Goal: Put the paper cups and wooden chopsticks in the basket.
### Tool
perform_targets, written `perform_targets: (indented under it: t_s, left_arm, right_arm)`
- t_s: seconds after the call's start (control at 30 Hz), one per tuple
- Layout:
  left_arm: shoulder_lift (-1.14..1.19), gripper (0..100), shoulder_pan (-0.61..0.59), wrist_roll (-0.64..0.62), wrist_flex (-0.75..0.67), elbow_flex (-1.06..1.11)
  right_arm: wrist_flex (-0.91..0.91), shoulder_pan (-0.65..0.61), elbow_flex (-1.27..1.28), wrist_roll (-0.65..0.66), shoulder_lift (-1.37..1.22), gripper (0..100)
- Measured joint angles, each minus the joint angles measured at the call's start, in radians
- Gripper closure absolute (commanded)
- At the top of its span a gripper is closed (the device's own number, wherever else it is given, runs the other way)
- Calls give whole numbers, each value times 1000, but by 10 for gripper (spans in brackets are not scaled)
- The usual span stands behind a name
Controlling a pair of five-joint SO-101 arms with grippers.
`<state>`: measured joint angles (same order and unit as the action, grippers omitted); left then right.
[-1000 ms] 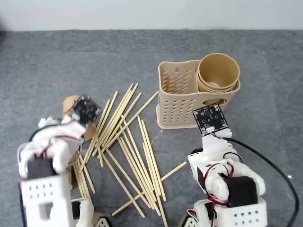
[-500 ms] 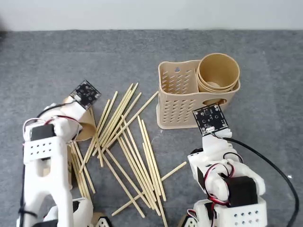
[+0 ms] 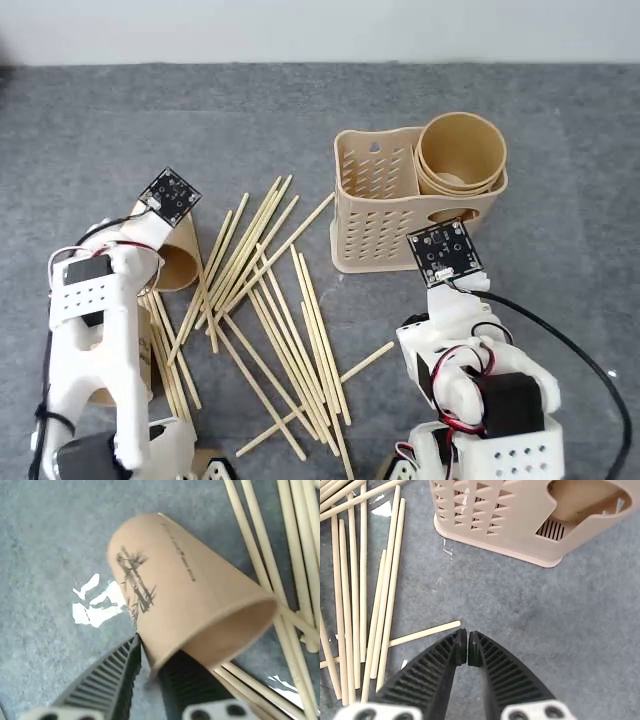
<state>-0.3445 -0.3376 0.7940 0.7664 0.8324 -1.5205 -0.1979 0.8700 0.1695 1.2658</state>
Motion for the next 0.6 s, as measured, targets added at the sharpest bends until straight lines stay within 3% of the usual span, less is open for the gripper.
perform_targets:
  t_s: [0.13, 0.3, 0.6]
  left_arm:
    - [0, 988, 0, -8, -3, -20]
    - [-101, 988, 9, -120, 0, -20]
    - [-425, 988, 40, -348, 267, -206]
  right_arm:
    - [0, 0, 0, -8, 0, 967]
    - [0, 0, 0, -77, 0, 967]
    - [0, 0, 0, -140, 0, 966]
